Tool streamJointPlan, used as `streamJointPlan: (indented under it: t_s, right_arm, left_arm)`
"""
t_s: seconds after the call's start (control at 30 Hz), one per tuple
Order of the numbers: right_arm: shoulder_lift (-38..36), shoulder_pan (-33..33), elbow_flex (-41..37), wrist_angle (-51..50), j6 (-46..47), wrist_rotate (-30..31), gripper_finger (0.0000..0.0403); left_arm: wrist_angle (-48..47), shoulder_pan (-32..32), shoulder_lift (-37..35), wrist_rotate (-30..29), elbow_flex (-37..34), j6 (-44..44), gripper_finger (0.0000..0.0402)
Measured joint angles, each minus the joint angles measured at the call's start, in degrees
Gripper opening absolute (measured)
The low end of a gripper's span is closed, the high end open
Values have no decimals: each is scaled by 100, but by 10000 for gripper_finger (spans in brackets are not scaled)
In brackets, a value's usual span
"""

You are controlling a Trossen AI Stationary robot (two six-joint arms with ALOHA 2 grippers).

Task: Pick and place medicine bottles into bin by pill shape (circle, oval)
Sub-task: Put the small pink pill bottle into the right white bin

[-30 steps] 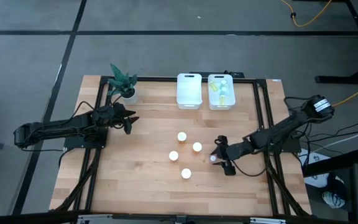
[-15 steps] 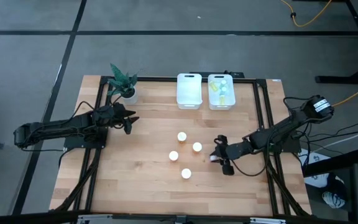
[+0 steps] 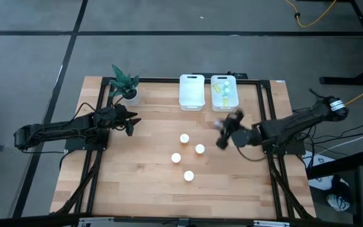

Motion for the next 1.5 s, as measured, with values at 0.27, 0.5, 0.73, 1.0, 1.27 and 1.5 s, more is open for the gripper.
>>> streamJointPlan:
  t_s: [0.27,0.5,0.73,1.0,1.27,1.5]
  right_arm:
    - [-304,-1471,355,-370,-679,580,109]
    - [-1,-3450,134,-320,-408,-1314,109]
    - [907,-4498,129,146,-478,-2422,109]
    - [2009,-4664,129,1234,-834,-2728,110]
    - [2512,-4744,127,1330,-279,-2725,117]
    - [2467,-4742,127,1346,-270,-2630,166]
  left_arm:
    - [2,-1,-2,0,0,0,182]
    - [-1,-2,0,-1,0,0,182]
    - [2,-2,-1,-2,0,-2,182]
    - [-1,-1,-1,-1,0,-10,182]
    - [0,-1,0,-2,0,-12,182]
    - [1,0,-1,-2,0,-14,182]
